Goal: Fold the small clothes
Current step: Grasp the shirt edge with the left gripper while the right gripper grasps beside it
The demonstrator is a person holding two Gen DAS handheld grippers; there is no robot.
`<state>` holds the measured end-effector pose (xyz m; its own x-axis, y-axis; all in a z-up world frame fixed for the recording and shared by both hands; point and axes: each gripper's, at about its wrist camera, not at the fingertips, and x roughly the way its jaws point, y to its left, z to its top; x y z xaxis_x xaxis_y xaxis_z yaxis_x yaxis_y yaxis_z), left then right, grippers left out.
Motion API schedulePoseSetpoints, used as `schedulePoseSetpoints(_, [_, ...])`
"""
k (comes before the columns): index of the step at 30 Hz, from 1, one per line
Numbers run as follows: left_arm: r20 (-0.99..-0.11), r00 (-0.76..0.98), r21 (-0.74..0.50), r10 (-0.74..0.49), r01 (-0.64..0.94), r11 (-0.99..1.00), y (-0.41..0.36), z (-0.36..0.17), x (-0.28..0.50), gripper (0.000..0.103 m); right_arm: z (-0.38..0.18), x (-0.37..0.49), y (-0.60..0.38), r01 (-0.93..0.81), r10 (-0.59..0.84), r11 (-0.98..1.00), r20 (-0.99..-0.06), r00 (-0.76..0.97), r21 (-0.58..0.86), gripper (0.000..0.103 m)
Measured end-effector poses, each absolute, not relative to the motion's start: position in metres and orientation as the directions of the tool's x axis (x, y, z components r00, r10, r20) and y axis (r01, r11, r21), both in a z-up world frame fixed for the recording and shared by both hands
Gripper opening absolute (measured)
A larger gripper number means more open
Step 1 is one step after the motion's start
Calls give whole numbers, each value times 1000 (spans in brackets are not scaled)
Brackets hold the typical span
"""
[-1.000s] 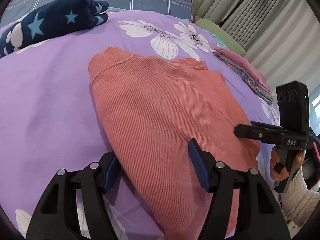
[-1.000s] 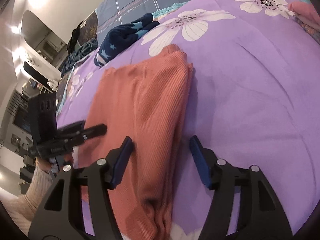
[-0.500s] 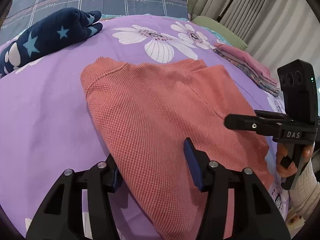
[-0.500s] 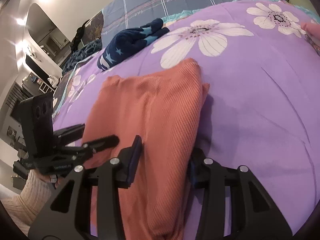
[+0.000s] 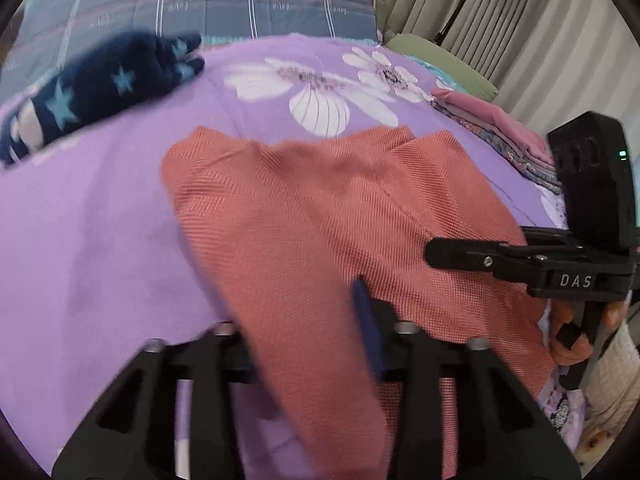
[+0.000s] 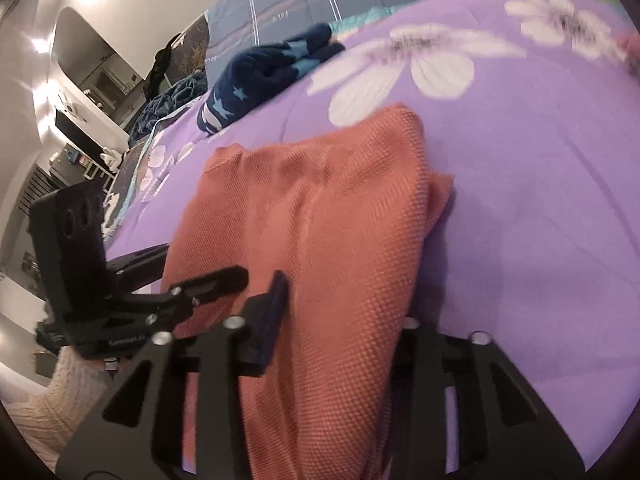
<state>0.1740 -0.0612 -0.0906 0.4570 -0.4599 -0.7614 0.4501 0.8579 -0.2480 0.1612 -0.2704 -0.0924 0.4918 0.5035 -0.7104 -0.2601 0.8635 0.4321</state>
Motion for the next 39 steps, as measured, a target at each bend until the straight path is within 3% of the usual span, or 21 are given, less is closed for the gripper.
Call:
schedulePoseSetpoints(2, [-747,480,-238,-460,453,859,-62,-78,169,26,-78,150,-271,-274,496,868,-691,526,414,21])
schedulePoseSetpoints(10, [-611,620,-151,-492,519,841,-79,-1,118,24,-5,81,-281,-323,434,900,-555,710,291,21])
schedulePoseSetpoints(18, [-530,664,-108,-527,564,819,-94,46,79,24,41,19,-292,-342,395,919,-453,799,199,21])
schedulePoseSetpoints(39, [-446,693,-12,-566,628,778,-148,98,63,24,95,-17,-341,-282,325,944,-350,878,171,21])
